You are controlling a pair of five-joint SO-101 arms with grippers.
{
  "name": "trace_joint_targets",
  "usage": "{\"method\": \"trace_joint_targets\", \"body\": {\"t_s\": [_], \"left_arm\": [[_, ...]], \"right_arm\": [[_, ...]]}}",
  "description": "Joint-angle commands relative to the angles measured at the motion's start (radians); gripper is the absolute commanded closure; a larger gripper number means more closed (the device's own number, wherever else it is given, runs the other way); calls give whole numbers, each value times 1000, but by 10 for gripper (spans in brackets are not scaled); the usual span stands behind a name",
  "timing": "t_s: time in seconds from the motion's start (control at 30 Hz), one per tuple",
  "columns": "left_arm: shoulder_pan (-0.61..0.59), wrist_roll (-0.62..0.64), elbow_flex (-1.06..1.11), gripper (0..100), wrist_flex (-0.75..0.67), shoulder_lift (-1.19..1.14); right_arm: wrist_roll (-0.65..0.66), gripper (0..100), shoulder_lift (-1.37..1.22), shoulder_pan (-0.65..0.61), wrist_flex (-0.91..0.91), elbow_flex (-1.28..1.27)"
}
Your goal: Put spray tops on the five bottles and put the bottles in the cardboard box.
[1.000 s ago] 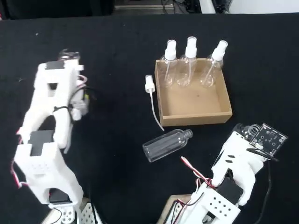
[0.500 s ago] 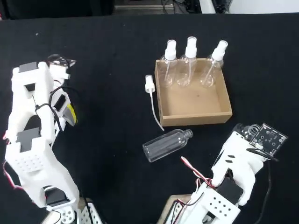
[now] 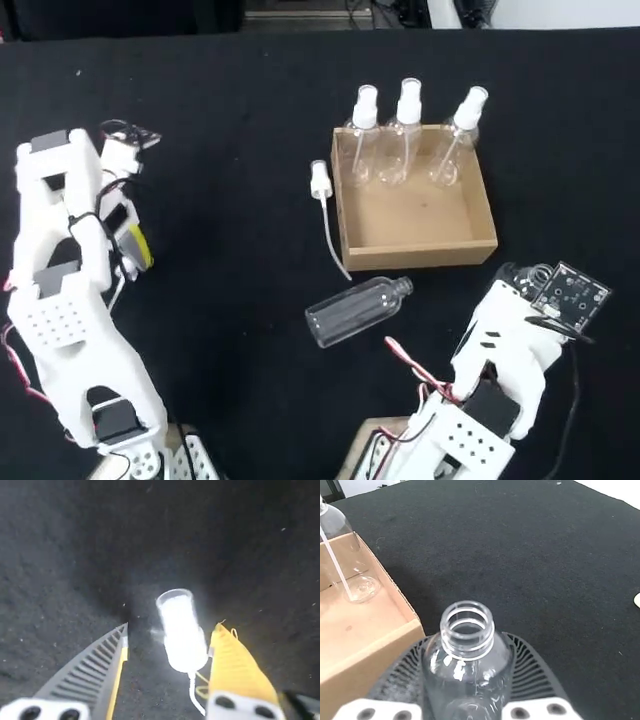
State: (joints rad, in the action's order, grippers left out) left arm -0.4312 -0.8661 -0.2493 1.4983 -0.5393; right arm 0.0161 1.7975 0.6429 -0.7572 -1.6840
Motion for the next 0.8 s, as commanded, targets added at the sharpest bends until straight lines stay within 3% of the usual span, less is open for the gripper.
{"method": "trace_joint_targets", "body": {"t_s": [0.0,0.3,0.37,0.47,0.53,0.77], "left_arm": [[-33,-11,-45,744,14,-23],[10,11,-47,747,14,-69],[27,35,-45,807,14,-71],[42,40,-45,986,28,-71],[47,40,-58,941,83,-69],[4,94,-143,970,261,69]], "right_arm": [[2,987,96,-14,-8,4],[2,987,96,-14,-8,4],[2,987,96,-14,-8,4],[2,987,96,-14,-9,5],[2,987,96,-14,-9,10],[2,987,96,-17,-95,197]]}}
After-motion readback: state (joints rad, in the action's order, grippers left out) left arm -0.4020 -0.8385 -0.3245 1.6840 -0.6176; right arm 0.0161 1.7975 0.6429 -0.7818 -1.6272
